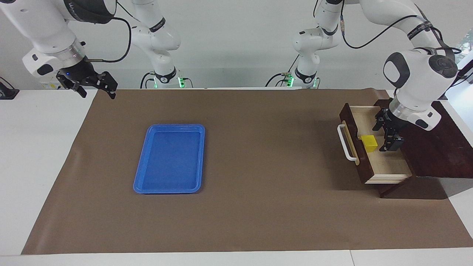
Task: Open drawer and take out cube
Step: 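Release the handle and lower the left gripper onto the yellow cube, then grasp the yellow cube with the left gripper and lift it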
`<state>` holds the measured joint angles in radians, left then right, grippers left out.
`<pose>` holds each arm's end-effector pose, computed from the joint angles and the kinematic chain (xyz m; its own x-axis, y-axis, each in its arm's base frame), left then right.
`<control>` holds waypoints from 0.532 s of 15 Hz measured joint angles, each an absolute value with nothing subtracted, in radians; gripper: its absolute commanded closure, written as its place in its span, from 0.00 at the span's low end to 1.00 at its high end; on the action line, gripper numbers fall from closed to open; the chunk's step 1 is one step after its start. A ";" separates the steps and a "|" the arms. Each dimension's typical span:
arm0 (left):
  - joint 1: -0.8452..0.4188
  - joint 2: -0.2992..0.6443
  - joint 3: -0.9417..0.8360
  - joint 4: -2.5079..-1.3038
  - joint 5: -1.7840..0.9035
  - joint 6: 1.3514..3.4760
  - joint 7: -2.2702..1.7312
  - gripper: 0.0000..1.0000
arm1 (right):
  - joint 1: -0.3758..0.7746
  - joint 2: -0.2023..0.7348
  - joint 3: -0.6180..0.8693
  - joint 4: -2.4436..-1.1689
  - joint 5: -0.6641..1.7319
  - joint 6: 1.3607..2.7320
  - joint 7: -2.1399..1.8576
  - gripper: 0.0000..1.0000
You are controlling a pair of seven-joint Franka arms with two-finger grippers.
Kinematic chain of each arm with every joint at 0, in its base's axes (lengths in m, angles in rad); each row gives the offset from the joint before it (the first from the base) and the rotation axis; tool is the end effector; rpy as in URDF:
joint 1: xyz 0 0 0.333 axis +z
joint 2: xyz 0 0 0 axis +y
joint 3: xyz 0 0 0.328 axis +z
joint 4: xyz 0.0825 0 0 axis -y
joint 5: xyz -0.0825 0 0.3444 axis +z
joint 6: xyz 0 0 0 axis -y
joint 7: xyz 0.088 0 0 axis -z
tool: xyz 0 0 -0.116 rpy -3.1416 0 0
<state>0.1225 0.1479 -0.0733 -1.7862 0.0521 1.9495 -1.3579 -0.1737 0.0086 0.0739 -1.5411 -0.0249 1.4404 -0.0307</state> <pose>0.5699 0.0341 0.4856 0.1804 0.9828 0.0403 0.9835 -0.1808 0.0072 0.4999 -0.0534 0.6252 0.9914 -0.0716 -0.1097 -0.0697 -0.9973 0.0209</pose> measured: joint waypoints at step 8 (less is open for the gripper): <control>0.122 0.148 -0.084 -1.828 0.052 1.987 -1.435 0.19 | -0.174 0.009 0.074 -1.545 -0.025 1.444 -0.031 0.00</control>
